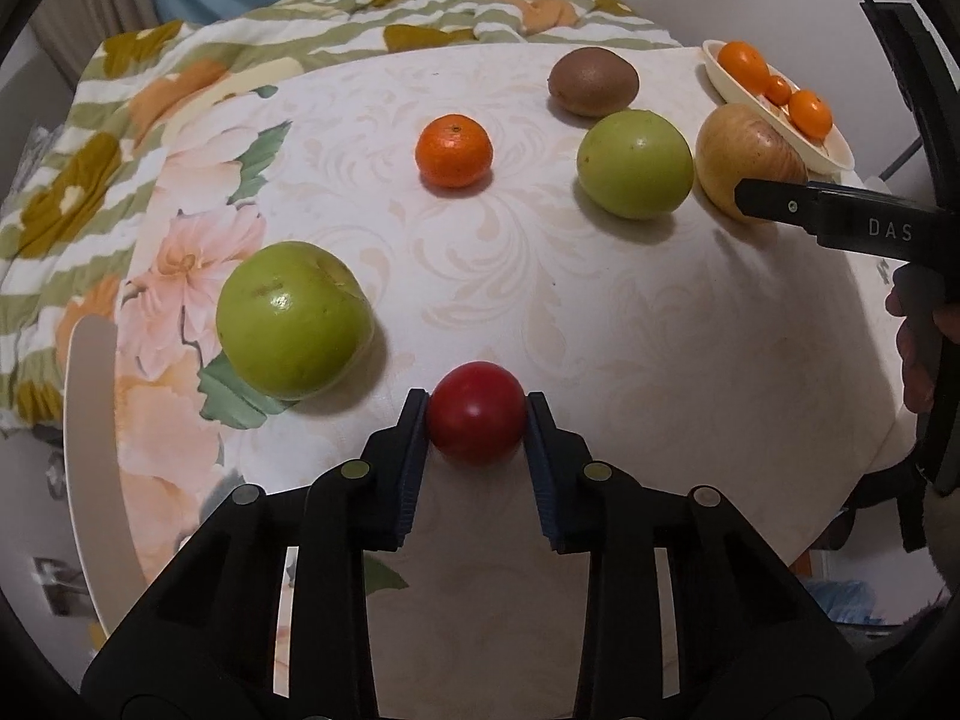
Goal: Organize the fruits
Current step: 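Grasp the red tomato with the left tool while the right tool grasps the large brownish apple, then carry the tomato to the duck plate and open the left tool while the right tool carries the apple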
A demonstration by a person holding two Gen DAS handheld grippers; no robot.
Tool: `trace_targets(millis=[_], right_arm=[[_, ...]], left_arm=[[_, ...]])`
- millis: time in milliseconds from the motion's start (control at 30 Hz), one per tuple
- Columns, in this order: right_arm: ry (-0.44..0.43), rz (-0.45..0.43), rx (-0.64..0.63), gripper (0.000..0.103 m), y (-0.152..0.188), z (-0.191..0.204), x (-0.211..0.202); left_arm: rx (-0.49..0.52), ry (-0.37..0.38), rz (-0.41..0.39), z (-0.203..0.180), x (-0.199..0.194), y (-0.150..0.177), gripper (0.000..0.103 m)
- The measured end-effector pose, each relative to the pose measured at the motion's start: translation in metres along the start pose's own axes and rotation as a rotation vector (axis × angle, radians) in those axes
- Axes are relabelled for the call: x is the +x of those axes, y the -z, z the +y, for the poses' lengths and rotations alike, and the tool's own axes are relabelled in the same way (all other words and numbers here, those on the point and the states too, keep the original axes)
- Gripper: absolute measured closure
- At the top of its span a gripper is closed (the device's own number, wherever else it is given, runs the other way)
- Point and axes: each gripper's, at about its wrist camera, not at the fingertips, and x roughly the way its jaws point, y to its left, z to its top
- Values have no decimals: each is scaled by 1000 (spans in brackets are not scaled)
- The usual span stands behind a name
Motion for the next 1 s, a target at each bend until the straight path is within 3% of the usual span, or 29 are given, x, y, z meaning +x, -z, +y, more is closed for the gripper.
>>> trace_targets(millis=[200,433,567,1000], right_arm=[[-17,-8,-14,5,-6,4,1],[-55,9,-66,27,-12,12,14],[-59,11,-94,34,-13,15,18],[-91,-19,-128,34,-15,1,-4]], left_arm=[[-20,-6,-1,3,-2,2,64],[-53,-18,-3,8,-4,6,64],[-70,-34,-5,7,-5,7,64],[-113,-73,-37,-9,-25,-3,64]])
